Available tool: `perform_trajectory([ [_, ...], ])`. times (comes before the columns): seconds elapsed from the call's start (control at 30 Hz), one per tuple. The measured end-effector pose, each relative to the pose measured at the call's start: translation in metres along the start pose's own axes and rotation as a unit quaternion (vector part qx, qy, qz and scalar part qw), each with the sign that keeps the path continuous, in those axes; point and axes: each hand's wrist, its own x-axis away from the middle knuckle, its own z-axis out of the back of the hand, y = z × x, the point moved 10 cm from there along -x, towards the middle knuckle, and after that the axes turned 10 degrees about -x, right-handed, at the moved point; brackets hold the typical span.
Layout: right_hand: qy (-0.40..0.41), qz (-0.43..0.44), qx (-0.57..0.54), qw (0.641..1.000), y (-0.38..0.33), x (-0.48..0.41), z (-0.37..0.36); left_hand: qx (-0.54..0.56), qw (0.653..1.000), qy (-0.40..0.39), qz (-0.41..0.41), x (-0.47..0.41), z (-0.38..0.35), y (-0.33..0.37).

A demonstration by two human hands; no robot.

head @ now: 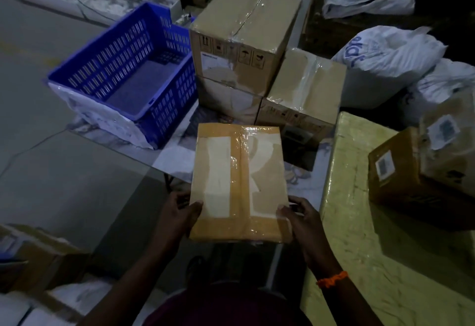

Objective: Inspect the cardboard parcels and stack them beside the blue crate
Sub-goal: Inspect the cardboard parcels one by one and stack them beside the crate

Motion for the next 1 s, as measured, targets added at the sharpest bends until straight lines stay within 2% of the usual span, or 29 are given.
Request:
perform_trajectory([
  [0.07,0.002,-0.012,0.005,1.0,0.005,-0.007,-0.001,-0.028,1.0,-0.005,0.004,-0.005,0.001,-0.001],
  [0.17,-0.001,-0.005,0.007,1.0,-0.005,-0.03,-0.006,-0.085,0.995,-0.027,-0.035,-0.016,0.001,0.024],
  [0.3,-0.038,-0.006,0.004,0.999,-0.027,-0.062,-0.027,-0.133,0.989,-0.004,-0.065,-0.043,0.0,0.067],
  [0.37,-0.067,-0.023,-0.02,0.997,-0.04,-0.071,-0.041,-0.137,0.987,-0.042,-0.069,-0.058,-0.014,0.082],
  [0.43,-0.095,-0.033,-0.029,0.995,-0.051,-0.072,-0.054,-0.119,0.988,-0.08,-0.062,-0.062,-0.03,0.092],
  [0.57,-0.08,-0.02,-0.039,0.996,-0.059,-0.066,-0.052,-0.077,0.992,-0.057,-0.082,-0.058,-0.032,0.103],
  [0.8,-0.045,0.083,-0.12,0.988,-0.093,-0.057,-0.016,0.016,0.991,-0.03,-0.131,-0.031,-0.021,0.148],
  [0.9,-0.025,0.13,-0.146,0.98,-0.116,-0.048,-0.005,0.062,0.984,-0.046,-0.162,-0.022,-0.025,0.17],
  [1.0,-0.001,0.14,-0.168,0.976,-0.12,-0.045,0.005,0.112,0.98,-0.054,-0.154,-0.022,-0.031,0.166],
])
